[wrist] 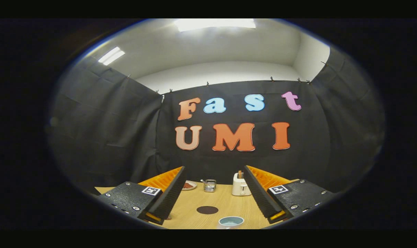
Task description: Take the bottle from table, then pour the juice into the cup, finally place the bottle on the coaster
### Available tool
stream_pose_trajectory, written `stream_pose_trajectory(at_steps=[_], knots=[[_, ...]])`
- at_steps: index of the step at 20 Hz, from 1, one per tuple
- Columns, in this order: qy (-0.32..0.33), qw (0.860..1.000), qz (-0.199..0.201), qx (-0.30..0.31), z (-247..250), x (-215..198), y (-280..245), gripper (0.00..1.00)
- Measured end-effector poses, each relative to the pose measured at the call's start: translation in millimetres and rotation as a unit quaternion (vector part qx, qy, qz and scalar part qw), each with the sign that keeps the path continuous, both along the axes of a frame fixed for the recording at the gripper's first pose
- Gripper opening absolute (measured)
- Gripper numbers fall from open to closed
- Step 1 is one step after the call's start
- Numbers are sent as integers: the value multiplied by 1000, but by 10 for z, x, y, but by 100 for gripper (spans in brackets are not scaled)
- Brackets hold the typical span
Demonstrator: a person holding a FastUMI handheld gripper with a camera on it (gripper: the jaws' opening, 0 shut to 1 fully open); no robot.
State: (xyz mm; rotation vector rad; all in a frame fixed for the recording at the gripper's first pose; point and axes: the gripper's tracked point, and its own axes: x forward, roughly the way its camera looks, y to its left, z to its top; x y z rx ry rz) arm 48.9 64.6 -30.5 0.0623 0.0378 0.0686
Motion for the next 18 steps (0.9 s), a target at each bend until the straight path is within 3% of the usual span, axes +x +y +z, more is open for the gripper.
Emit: stream_pose_trajectory(at_steps=[9,18], knots=[[18,1000,8,18,-257,-73,125,98],[56,997,51,24,-750,-178,556,98]])
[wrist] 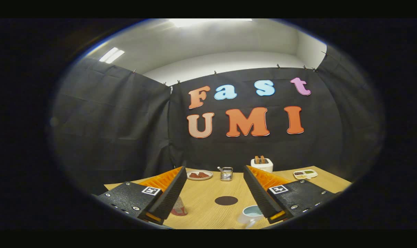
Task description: Take the bottle from table, then pour the juice into the cup, finally place the bottle on the coaster
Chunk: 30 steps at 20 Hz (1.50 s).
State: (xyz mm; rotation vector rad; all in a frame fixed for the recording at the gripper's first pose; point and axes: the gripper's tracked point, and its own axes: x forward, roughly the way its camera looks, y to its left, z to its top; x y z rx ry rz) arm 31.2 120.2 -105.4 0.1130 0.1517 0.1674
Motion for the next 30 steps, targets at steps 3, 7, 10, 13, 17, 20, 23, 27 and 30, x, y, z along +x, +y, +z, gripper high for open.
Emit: stream_pose_trajectory(at_steps=[3,7,10,13,17,20,23,27,30], knots=[[23,1000,17,13,-227,-65,211,98],[49,997,44,44,-464,-126,493,98],[69,994,52,62,-658,-163,647,98],[79,994,61,54,-834,-196,836,97],[98,992,67,34,-1129,-226,1064,97],[119,990,68,27,-1365,-233,1213,97],[136,988,67,19,-1565,-213,1315,97],[163,985,56,17,-1813,-170,1401,97],[177,983,51,6,-1937,-168,1484,97]])
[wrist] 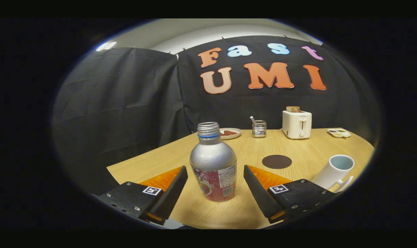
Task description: Take the bottle from table, then pour the juice into the cup, finally place the bottle on the coaster
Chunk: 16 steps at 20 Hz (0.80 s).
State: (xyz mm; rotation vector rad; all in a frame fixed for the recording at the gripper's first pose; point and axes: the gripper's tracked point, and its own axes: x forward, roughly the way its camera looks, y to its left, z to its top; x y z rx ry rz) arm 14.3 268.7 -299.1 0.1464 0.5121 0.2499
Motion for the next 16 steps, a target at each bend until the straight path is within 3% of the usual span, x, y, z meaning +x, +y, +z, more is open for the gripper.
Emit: stream_pose_trajectory(at_steps=[7,10,16], knots=[[32,999,-32,-19,-216,55,5,95],[40,998,-45,-22,-276,77,0,83],[52,996,-72,18,-202,48,-79,79]])
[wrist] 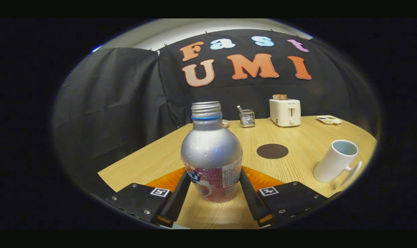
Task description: Take the bottle from table, then pour the juice into the cup, finally place the bottle on the coaster
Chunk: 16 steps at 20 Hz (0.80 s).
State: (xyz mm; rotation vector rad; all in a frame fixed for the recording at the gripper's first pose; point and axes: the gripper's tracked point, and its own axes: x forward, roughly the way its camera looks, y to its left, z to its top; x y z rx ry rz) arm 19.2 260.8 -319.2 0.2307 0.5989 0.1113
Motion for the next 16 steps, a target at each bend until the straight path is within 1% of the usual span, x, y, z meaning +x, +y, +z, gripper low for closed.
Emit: stream_pose_trajectory(at_steps=[4,9,13,16], knots=[[4,999,-26,38,85,23,-166,78],[1,992,-79,97,149,37,-403,77],[-10,978,-120,170,187,42,-504,77],[-8,966,-150,212,166,36,-598,77]])
